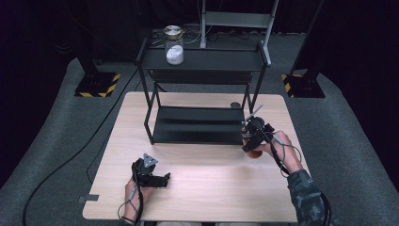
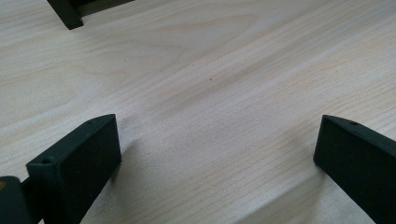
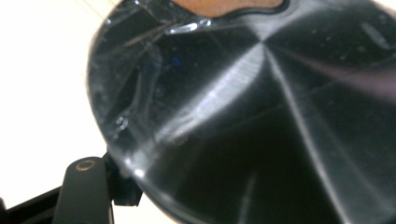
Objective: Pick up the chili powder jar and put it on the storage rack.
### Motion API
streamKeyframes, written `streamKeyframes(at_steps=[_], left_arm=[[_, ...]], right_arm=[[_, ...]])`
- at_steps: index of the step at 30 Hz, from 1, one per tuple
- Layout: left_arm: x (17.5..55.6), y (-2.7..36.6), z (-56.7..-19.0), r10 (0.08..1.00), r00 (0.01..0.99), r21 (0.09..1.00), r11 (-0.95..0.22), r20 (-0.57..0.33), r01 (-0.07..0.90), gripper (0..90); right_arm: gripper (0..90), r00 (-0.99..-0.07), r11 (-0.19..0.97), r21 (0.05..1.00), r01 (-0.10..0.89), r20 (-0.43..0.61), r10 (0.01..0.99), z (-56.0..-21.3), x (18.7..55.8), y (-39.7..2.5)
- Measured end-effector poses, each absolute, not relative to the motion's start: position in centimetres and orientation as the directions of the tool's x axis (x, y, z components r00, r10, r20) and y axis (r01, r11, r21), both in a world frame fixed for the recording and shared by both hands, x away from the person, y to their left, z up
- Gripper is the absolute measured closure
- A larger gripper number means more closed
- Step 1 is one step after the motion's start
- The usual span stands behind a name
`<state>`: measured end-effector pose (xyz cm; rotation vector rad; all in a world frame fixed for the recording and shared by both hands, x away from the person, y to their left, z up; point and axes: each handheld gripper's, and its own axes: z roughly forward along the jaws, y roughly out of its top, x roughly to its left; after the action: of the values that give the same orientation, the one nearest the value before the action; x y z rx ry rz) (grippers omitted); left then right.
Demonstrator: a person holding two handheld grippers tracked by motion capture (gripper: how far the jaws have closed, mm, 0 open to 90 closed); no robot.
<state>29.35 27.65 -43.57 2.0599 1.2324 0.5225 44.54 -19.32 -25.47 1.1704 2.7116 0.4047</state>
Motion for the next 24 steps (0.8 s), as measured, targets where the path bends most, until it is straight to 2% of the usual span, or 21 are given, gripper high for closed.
streamKeyframes(at_steps=[24], left_arm=[[29.3,27.6,-43.6,0.881,0.473,0.72,-0.328,-0.001,0.612,0.2]], right_arm=[[30.5,-0.705,0.689,0.296,0.662,-0.066,0.706,-20.7,46.1,-17.4]])
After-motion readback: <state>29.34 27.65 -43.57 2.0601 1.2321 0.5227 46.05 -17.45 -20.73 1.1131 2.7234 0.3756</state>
